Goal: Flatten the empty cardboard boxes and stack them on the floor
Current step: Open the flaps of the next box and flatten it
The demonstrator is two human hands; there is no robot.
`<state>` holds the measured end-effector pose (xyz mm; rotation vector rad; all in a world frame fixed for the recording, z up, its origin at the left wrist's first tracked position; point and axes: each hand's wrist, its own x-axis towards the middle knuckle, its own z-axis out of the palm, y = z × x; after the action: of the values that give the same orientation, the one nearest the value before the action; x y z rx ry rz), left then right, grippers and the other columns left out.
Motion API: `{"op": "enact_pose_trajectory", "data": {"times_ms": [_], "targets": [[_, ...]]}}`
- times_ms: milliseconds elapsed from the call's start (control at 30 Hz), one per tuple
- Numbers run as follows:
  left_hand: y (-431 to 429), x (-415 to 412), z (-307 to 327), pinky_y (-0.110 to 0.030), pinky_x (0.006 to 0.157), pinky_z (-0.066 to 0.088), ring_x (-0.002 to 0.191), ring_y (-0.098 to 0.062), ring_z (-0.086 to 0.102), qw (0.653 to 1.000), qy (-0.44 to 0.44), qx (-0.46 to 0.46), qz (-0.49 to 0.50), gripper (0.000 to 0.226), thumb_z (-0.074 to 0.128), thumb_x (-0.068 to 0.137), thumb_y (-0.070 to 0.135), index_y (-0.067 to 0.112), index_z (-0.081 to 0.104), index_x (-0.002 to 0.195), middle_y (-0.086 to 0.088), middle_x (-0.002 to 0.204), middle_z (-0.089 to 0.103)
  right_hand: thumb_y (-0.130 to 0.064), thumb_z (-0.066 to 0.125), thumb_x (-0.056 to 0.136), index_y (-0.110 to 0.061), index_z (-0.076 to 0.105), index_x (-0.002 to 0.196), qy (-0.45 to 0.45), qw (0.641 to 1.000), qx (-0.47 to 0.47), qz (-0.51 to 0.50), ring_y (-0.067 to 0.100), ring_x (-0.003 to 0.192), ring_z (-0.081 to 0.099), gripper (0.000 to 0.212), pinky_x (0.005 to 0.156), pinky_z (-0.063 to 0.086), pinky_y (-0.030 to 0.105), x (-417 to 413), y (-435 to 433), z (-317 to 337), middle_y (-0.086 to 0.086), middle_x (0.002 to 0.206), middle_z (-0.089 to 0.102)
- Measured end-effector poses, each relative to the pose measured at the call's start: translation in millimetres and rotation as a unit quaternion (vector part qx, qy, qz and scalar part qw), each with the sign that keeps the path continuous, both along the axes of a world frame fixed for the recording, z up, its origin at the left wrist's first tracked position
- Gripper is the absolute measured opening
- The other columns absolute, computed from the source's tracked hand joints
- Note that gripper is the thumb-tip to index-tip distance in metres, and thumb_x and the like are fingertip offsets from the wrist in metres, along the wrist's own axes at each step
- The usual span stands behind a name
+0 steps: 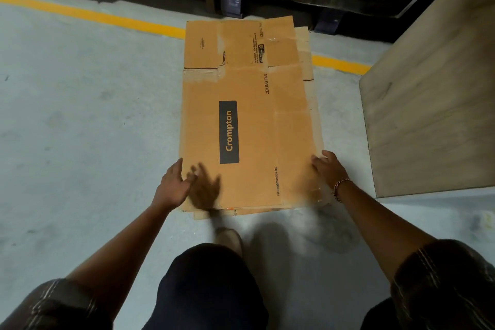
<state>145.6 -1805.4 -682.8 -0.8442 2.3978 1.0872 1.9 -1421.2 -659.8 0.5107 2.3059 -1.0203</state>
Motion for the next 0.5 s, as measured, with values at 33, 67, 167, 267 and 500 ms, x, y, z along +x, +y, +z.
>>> {"op": "enact_pose_trajectory", "data": {"times_ms": [33, 67, 167, 267, 500], "targets": [[3, -2, 15, -0.05, 0.121, 0.026, 0.15, -0.03, 0.028, 1.0, 0.013, -0.011, -0.012, 0.08, 0.048, 0.099, 0.059, 0.017, 0.02, 0.16, -0.009, 0.165, 0.027, -0.048, 0.054, 0.096, -0.019, 0.035, 0.149, 0.004, 1.0, -0.003, 0.007, 0.032, 0.134, 0.045, 0.063, 0.109, 0.035, 0.043, 1, -1, 10, 0.009, 0.15, 0.046], [7, -3, 34, -0.051, 0.12, 0.027, 0.15, -0.029, 0.028, 0.999, 0.025, -0.02, -0.017, 0.081, 0.045, 0.098, 0.063, 0.018, 0.02, 0.16, -0.008, 0.165, 0.028, -0.049, 0.054, 0.096, -0.019, 0.035, 0.149, 0.01, 1.0, -0.008, 0.014, 0.032, 0.135, 0.045, 0.064, 0.11, 0.035, 0.043, 4, -2, 21, 0.009, 0.15, 0.046], [18, -6, 102, -0.052, 0.12, 0.028, 0.15, -0.028, 0.029, 0.997, 0.065, -0.04, -0.025, 0.082, 0.038, 0.097, 0.07, 0.021, 0.019, 0.161, -0.006, 0.165, 0.028, -0.049, 0.056, 0.095, -0.019, 0.036, 0.15, 0.033, 0.999, -0.039, 0.012, 0.031, 0.135, 0.045, 0.065, 0.11, 0.035, 0.042, 12, -10, 73, 0.01, 0.151, 0.045], [28, -16, 190, -0.049, 0.12, 0.028, 0.15, -0.026, 0.029, 0.991, 0.117, -0.053, -0.036, 0.079, 0.036, 0.099, 0.068, 0.021, 0.02, 0.161, -0.005, 0.165, 0.028, -0.047, 0.057, 0.095, -0.02, 0.038, 0.149, 0.064, 0.995, -0.075, 0.007, 0.028, 0.134, 0.046, 0.063, 0.105, 0.035, 0.034, 19, -21, 150, 0.008, 0.15, 0.046], [63, -48, 413, -0.044, 0.115, 0.03, 0.148, -0.02, 0.032, 0.973, 0.213, -0.035, -0.08, 0.076, 0.036, 0.098, 0.07, 0.027, 0.023, 0.159, 0.0, 0.163, 0.033, -0.041, 0.062, 0.094, -0.021, 0.04, 0.148, 0.13, 0.975, -0.177, -0.037, 0.018, 0.135, 0.046, 0.061, 0.107, 0.036, 0.029, 35, -20, 365, 0.005, 0.151, 0.045]]}}
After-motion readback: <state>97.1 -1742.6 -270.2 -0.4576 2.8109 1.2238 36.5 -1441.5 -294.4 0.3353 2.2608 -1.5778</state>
